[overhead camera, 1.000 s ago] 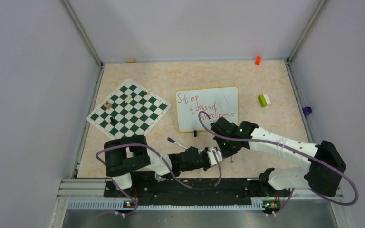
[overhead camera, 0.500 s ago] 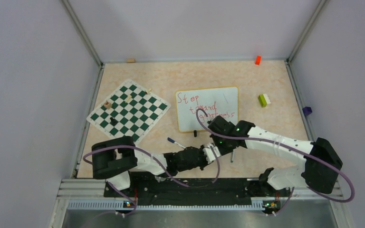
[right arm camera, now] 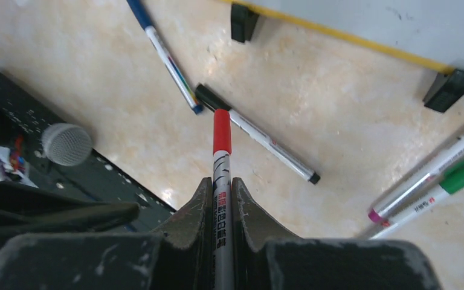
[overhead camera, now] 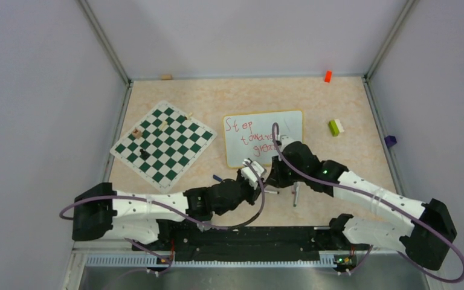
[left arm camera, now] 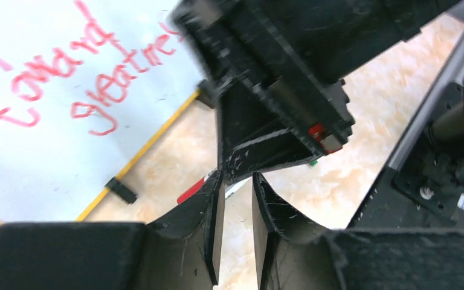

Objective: Write a sentence on the whiteboard
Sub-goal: Close the whiteboard marker at the center of the board, then place the whiteboard marker at the center of the board, then reset both arms

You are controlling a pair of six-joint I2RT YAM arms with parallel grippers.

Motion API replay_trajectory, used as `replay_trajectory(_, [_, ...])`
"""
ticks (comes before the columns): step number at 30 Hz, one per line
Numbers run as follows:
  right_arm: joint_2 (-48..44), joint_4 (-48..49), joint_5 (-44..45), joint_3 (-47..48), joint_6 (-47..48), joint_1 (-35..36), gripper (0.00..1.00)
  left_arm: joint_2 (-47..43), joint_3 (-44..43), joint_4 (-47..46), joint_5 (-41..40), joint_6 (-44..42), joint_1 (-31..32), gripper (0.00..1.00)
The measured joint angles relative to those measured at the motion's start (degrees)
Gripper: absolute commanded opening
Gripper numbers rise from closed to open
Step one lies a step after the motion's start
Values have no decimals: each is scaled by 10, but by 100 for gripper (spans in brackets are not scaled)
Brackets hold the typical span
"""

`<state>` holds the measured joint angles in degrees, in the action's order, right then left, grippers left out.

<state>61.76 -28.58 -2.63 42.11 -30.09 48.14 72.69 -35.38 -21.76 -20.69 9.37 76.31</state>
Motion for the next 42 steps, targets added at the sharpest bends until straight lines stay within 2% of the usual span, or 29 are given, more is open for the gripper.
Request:
replay_trajectory(1, [-8, 18, -10, -6, -2, -9, 9, -17, 0, 15, -19, 13, 0, 35])
replay_trajectory(2, [-15, 40, -20, -14, -7, -19, 23, -33, 0, 32, -38, 26, 0, 38])
replay_trajectory(3, [-17, 56, -26, -21, -11, -24, 33, -43, 0, 46, -54, 36, 0, 39])
replay_trajectory(4, [-18, 72, -33, -28, -17, -29, 54, -55, -2, 65, -73, 51, 0, 40])
replay_trajectory(5, [-17, 85, -40, -35, -23, -32, 63, -68, -3, 88, -94, 68, -2, 42])
replay_trajectory(7, [-14, 101, -49, -43, -33, -34, 71, -86, -4, 121, -121, 88, -3, 46])
replay_trajectory(11, [-18, 110, -35, -46, -58, -43, 73, -130, -4, 191, -162, 129, -12, 53])
replay_trajectory(12, [-25, 110, -29, -50, -62, -48, 73, -143, -4, 209, -165, 141, -20, 59])
replay_trajectory(14, [-49, 105, -4, -57, -71, -58, 73, -170, -4, 247, -161, 169, -55, 84])
replay_trajectory(15, [-65, 96, 16, -59, -73, -61, 73, -180, -4, 259, -158, 177, -74, 91])
replay_trajectory(17, [-101, 83, 63, -60, -75, -66, 73, -202, -1, 281, -144, 202, -126, 94])
replay_trajectory(22, [-191, 78, 229, -74, -60, -67, 73, -244, 22, 329, -155, 231, -206, 95])
replay_trajectory(26, [-250, 86, 368, -117, -38, -67, 75, -268, 50, 332, -167, 225, -278, 95])
replay_trajectory(28, [-281, 104, 432, -155, -14, -67, 84, -271, 66, 320, -179, 217, -311, 95])
replay_trajectory(29, [-296, 119, 457, -176, 2, -67, 95, -271, 74, 315, -182, 211, -320, 95])
replay_trajectory(30, [-309, 143, 481, -199, 21, -67, 98, -271, 83, 304, -185, 202, -329, 96])
replay_trajectory(32, [-329, 205, 523, -247, 63, -70, 99, -268, 101, 281, -198, 177, -350, 95])
replay_trajectory(34, [-323, 282, 552, -287, 109, -81, 99, -257, 108, 258, -211, 150, -378, 95])
replay_trajectory(37, [-255, 391, 569, -318, 169, -118, 99, -232, 110, 209, -230, 105, -441, 95])
replay_trajectory(42, [-125, 560, 539, -338, 227, -207, 96, -207, 158, 74, -200, 37, -550, 93])
